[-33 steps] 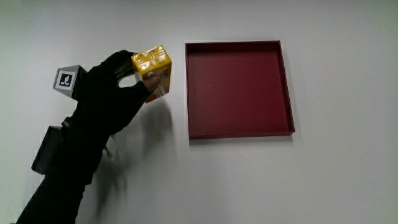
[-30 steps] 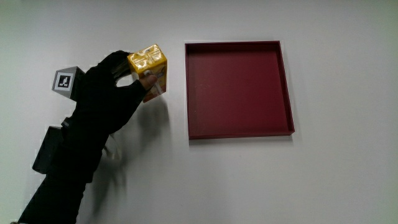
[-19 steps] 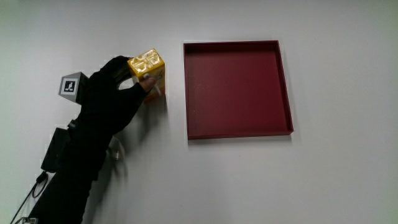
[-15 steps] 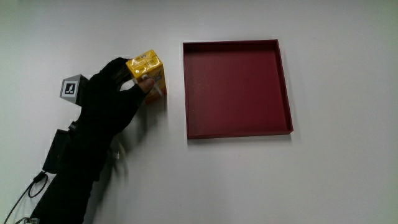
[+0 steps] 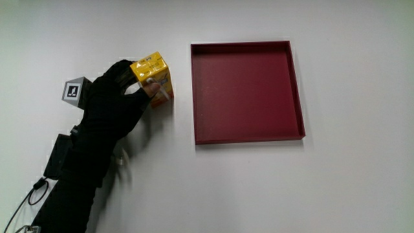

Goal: Place ice redtea

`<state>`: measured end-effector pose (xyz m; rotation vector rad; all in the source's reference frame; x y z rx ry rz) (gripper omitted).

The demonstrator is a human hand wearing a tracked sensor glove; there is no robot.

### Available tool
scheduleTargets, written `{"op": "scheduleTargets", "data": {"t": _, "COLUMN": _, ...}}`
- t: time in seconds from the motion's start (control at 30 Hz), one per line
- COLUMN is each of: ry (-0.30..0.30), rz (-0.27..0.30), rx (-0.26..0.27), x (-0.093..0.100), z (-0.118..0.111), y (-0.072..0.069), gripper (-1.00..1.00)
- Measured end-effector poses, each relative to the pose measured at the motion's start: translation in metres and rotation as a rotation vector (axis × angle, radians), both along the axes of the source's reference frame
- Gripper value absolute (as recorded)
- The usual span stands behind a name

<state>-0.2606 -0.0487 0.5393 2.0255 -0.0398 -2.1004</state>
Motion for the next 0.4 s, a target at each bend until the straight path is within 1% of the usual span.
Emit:
{"op": "scheduleTargets", "data": {"t": 0.1, "ry": 0.002, "rz": 0.002, "rx": 0.009, "x": -0.001, "z": 0.001, "y": 0.0, "gripper": -0.53}}
{"op": "scheduleTargets", "data": {"t": 0.17, "ry": 0.001, "rz": -0.003, "rx": 0.004, "x": -0.002, "z": 0.002, "y": 0.001, "gripper": -0.6}}
{"op": "scheduleTargets", "data": {"t": 0.23, "ry": -0.006, "rz": -0.009, "rx": -0.009, "x": -0.002, "z": 0.0, "y": 0.003, "gripper": -0.67}}
{"op": "scheduleTargets", "data": {"t": 0.3, "ry": -0.032, "rz": -0.013, "rx": -0.023, "x": -0.004, "z": 0.003, "y": 0.006, "gripper": -0.73}}
{"op": "scheduleTargets", "data": {"t": 0.33, "ry": -0.036, "rz": -0.016, "rx": -0.048, "x": -0.006, "z": 0.005, "y": 0.009, "gripper": -0.77}}
{"op": "scheduleTargets", "data": {"t": 0.4, "ry": -0.029, "rz": 0.002, "rx": -0.066, "x": -0.006, "z": -0.001, "y": 0.015, "gripper": -0.83}}
